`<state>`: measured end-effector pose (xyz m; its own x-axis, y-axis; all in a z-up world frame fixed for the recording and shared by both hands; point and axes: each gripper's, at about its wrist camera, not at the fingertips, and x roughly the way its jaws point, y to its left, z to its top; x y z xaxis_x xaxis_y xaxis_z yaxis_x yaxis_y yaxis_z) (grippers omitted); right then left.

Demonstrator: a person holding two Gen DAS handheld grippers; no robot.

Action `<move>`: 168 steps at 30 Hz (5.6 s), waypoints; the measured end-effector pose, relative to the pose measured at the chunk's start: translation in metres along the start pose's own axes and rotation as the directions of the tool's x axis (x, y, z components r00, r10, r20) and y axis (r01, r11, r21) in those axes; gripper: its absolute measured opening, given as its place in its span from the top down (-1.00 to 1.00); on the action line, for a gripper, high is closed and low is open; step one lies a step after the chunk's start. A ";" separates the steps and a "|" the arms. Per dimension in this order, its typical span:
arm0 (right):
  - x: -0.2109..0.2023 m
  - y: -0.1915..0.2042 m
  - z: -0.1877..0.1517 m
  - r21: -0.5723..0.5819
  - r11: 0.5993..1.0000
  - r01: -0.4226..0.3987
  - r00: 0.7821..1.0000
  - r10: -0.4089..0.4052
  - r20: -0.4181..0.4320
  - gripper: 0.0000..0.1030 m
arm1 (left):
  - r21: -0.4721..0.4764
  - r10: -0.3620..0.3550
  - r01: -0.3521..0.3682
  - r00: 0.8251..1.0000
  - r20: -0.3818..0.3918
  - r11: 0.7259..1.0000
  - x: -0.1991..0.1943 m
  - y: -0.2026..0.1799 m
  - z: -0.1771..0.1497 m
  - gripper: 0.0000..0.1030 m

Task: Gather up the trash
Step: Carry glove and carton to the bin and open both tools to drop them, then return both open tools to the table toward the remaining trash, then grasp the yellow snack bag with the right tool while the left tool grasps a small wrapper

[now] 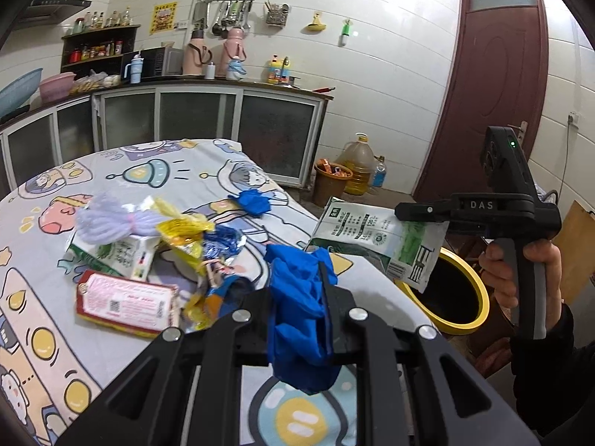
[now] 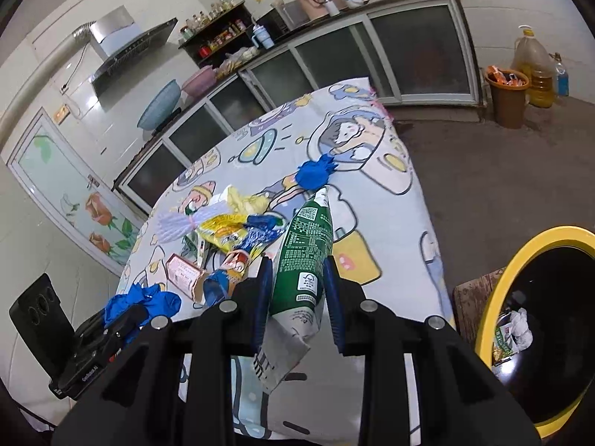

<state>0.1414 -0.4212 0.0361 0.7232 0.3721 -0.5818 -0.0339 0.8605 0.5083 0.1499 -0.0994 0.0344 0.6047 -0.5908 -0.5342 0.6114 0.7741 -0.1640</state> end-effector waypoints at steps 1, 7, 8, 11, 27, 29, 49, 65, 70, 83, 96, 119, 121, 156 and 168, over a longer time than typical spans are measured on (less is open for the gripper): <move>-0.003 -0.003 0.000 0.005 1.000 0.003 1.000 -0.003 0.007 0.48 | 0.006 -0.005 0.005 1.000 -0.003 1.000 0.003 -0.002 0.001 0.69; -0.026 -0.025 0.004 0.041 0.999 0.034 0.998 -0.036 0.052 0.48 | 0.020 -0.044 0.044 0.999 -0.017 0.999 0.021 -0.017 0.012 0.69; -0.031 -0.029 0.005 0.049 0.998 0.040 0.997 -0.043 0.062 0.48 | 0.024 -0.047 0.047 0.999 -0.018 0.999 0.023 -0.021 0.013 0.69; -0.044 -0.042 0.005 0.073 0.995 0.061 0.994 -0.067 0.089 0.48 | 0.046 -0.072 0.073 0.997 -0.027 0.996 0.037 -0.036 0.020 0.69; -0.131 -0.146 -0.021 0.253 0.940 0.231 0.941 -0.282 0.188 0.48 | 0.168 -0.288 0.305 0.950 -0.118 0.938 0.130 -0.158 0.041 0.69; -0.139 -0.159 -0.027 0.279 0.928 0.246 0.933 -0.305 0.191 0.48 | 0.173 -0.312 0.331 0.941 -0.132 0.928 0.142 -0.173 0.042 0.69; -0.151 -0.242 -0.063 0.417 0.829 0.371 0.877 -0.461 0.135 -0.19 | 0.116 -0.353 0.381 0.913 -0.204 0.917 0.215 -0.252 0.035 -0.28; -0.138 -0.158 -0.058 0.206 0.921 0.330 0.879 -0.380 0.290 -0.12 | 0.096 -0.130 0.134 0.990 -0.051 0.986 0.111 -0.092 0.017 -0.51; -0.093 -0.097 -0.043 0.043 0.977 0.207 0.935 -0.211 0.286 -0.12 | 0.060 0.041 -0.042 0.999 0.012 0.997 0.049 -0.004 0.002 -0.51; 0.048 0.054 -0.052 -0.279 0.960 -0.033 0.997 0.052 0.060 -0.13 | -0.198 0.297 -0.300 0.954 -0.044 0.933 -0.030 0.124 -0.059 -0.57; 0.112 0.091 -0.067 -0.287 0.941 -0.182 0.981 0.155 -0.112 -0.24 | -0.344 0.214 -0.246 0.968 -0.129 0.906 0.002 0.151 -0.069 -0.60; 0.133 0.098 -0.058 -0.266 0.934 -0.237 0.962 0.187 -0.199 -0.25 | -0.079 -0.036 0.022 0.982 -0.183 0.997 0.024 0.200 -0.013 -0.61; 0.136 0.101 -0.056 -0.258 0.936 -0.238 0.961 0.189 -0.199 -0.25 | -0.047 -0.054 0.046 0.979 -0.199 0.998 0.029 0.203 -0.010 -0.64; 0.162 0.105 -0.046 -0.207 0.963 -0.170 0.955 0.110 -0.274 0.56 | -0.160 -0.315 0.290 0.934 -0.166 0.944 0.029 0.202 -0.018 0.98; 0.098 0.099 -0.039 -0.223 0.964 -0.143 0.982 0.109 -0.157 0.57 | -0.104 -0.230 0.224 0.972 -0.055 0.969 -0.038 0.163 -0.012 0.98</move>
<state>0.1819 -0.2859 0.0043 0.5982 0.5136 -0.6151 -0.2895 0.8543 0.4318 0.2203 0.0517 0.0176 0.4185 -0.7399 -0.5268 0.6748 0.6415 -0.3649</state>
